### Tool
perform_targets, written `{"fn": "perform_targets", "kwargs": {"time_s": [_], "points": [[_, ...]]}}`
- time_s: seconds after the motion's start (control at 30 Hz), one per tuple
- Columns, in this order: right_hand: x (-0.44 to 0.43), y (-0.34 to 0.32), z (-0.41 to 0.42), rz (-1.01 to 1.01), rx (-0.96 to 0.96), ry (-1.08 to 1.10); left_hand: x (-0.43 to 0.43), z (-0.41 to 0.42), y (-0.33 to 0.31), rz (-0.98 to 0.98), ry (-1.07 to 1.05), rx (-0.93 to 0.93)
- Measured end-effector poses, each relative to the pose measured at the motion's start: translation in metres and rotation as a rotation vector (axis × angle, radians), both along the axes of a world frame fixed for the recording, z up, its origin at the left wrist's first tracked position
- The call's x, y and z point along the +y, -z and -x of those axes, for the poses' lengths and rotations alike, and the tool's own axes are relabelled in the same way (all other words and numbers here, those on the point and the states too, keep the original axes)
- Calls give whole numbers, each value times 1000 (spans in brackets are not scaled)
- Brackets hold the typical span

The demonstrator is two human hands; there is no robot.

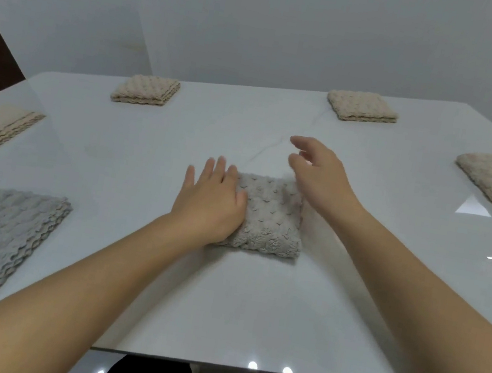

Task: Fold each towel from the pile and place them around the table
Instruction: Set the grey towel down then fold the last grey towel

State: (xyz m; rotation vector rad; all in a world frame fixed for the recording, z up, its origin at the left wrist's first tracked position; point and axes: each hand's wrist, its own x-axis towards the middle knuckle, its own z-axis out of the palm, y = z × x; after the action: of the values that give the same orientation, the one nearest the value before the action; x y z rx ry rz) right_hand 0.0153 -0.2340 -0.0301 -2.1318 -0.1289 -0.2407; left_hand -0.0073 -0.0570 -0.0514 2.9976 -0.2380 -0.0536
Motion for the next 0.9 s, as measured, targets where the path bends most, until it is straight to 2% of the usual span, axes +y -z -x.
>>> {"fn": "perform_targets", "kwargs": {"time_s": [0.1,0.2,0.3,0.37,0.53,0.67,0.77,0.9], "points": [[-19,-7,11,-214,236,36,-7,-5,5,97,128,-7],[-33,-5,24,-556,509,20,-9,-6,17,121,121,34],[-41,-6,35,-710,716,-77,-7,-5,18,130,114,26],[-42,-7,41,-674,818,-191,-6,-4,18,142,118,25],[-42,-13,48,-360,965,-399,-6,-7,17,123,117,85],[-35,-11,45,-411,846,-494,-6,-12,11,70,127,173],[-27,-10,46,-342,864,-590,-6,-14,6,43,130,233],[-14,-10,42,-265,809,-607,-6,-13,3,30,141,263]]}}
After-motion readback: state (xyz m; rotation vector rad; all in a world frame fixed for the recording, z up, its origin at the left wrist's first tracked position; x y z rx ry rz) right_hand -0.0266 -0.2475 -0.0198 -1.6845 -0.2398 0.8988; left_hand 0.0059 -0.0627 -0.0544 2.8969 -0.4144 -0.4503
